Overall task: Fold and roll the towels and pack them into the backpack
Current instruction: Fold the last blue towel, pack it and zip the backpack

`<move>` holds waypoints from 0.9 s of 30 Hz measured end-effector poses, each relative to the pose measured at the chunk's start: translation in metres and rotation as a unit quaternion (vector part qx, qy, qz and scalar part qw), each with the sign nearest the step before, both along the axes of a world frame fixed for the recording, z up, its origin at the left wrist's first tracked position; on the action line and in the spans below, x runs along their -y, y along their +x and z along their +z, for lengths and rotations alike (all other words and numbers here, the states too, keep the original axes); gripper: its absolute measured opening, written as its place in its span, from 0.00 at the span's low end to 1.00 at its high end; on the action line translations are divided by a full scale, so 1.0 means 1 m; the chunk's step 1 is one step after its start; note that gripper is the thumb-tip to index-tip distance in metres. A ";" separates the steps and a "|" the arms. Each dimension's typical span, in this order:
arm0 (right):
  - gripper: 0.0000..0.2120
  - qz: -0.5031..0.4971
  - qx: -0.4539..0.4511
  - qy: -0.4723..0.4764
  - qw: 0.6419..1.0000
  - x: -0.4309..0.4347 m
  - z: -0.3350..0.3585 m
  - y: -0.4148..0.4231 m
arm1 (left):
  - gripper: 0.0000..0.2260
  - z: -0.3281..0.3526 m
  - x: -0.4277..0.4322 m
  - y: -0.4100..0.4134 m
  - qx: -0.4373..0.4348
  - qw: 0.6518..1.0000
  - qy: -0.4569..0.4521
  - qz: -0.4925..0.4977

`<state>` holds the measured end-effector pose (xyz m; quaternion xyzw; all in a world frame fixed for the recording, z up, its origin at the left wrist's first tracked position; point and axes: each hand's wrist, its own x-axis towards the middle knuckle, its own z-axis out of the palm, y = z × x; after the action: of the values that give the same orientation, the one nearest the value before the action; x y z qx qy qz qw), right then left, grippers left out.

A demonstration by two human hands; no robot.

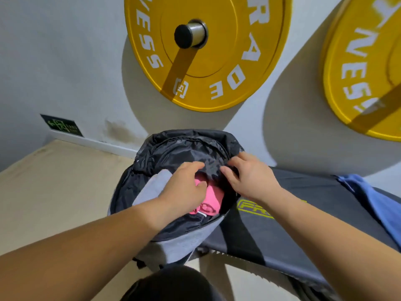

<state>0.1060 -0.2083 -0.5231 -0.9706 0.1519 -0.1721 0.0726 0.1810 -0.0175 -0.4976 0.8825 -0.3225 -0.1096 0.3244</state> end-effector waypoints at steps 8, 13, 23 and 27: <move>0.24 -0.197 -0.117 0.044 0.972 0.108 -0.005 -0.147 | 0.24 0.038 0.143 -0.118 -0.102 0.982 0.021 -0.155; 0.24 -0.287 -0.198 0.124 0.929 0.154 -0.028 -0.225 | 0.26 0.014 0.183 -0.181 -0.143 0.964 0.026 -0.221; 0.25 -0.261 -0.376 0.134 0.879 0.180 -0.056 -0.300 | 0.26 -0.027 0.176 -0.188 -0.102 0.957 0.087 -0.256; 0.32 -0.195 -0.387 0.240 0.868 0.182 -0.044 -0.292 | 0.26 -0.029 0.168 -0.183 -0.077 0.949 0.119 -0.281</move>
<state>-0.1856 -0.3899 -0.5672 -0.8624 0.3910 0.2488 0.2035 -0.0017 -0.1859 -0.5267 0.7772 -0.5157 -0.3018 0.1973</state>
